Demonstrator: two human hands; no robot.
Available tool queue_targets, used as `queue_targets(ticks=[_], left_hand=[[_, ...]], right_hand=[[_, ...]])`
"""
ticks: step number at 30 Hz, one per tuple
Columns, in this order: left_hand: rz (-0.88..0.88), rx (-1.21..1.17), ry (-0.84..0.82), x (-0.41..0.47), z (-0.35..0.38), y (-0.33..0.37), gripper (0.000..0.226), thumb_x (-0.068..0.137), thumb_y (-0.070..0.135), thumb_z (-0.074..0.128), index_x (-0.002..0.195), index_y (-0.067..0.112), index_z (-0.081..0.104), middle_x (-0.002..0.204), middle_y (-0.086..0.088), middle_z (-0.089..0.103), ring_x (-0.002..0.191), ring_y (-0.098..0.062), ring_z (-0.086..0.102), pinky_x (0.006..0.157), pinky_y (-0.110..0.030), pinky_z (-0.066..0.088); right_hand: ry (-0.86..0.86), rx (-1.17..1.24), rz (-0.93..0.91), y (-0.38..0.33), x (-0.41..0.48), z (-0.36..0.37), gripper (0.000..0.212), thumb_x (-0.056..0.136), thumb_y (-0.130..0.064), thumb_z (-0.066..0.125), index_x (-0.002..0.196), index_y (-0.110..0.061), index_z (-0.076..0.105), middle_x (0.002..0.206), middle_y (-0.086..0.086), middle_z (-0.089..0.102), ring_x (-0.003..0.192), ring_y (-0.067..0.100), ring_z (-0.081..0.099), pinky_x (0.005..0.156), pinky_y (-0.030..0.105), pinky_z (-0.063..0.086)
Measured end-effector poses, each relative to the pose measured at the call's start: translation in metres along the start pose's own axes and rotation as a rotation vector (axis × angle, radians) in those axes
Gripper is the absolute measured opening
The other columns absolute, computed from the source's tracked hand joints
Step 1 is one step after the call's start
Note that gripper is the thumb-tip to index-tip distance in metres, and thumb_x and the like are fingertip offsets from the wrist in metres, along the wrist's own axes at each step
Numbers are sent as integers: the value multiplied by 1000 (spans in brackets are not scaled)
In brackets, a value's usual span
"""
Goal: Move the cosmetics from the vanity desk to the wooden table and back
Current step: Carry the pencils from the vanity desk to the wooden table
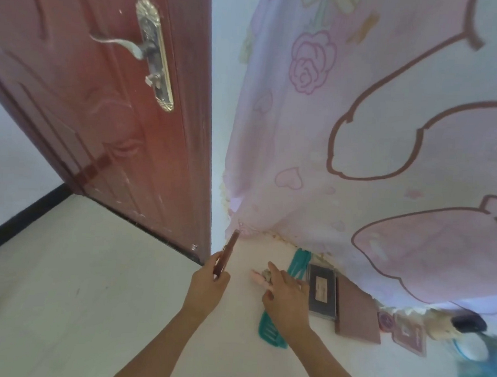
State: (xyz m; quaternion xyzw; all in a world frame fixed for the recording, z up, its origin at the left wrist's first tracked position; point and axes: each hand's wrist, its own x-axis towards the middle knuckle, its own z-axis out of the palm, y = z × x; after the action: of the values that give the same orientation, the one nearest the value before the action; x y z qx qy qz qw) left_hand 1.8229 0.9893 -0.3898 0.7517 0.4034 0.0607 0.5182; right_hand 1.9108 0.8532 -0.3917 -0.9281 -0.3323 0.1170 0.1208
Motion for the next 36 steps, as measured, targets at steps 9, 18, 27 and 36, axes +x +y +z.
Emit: queue_targets(ticks=[9, 18, 27, 36], left_hand=[[98, 81, 135, -28, -56, -6, 39, 88, 8, 44, 125, 20, 50, 69, 0, 53, 54, -10, 47, 51, -19, 36], [22, 82, 369, -86, -111, -32, 26, 96, 28, 41, 113, 13, 54, 59, 4, 45, 49, -11, 41, 42, -18, 29], [-238, 130, 740, -213, -167, -96, 25, 96, 30, 39, 113, 16, 50, 67, 1, 53, 58, -17, 50, 52, -31, 35], [-421, 116, 1120, -367, -247, -159, 22, 95, 34, 39, 106, 18, 50, 66, 5, 53, 54, -9, 49, 46, -19, 33]], right_hand=[[239, 129, -190, -54, 4, -10, 48, 55, -7, 79, 99, -16, 64, 75, -4, 67, 56, 13, 62, 73, 38, 51], [345, 252, -473, -109, -12, 5, 56, 39, 2, 82, 89, -16, 64, 70, -8, 67, 46, 6, 55, 49, 27, 45], [207, 338, -875, -203, -69, 44, 46, 40, 9, 76, 80, -11, 64, 61, -5, 64, 41, 16, 53, 50, 24, 39], [89, 438, -1308, -348, -175, 53, 46, 49, 5, 82, 90, -10, 66, 72, -1, 68, 49, 18, 59, 58, 25, 32]])
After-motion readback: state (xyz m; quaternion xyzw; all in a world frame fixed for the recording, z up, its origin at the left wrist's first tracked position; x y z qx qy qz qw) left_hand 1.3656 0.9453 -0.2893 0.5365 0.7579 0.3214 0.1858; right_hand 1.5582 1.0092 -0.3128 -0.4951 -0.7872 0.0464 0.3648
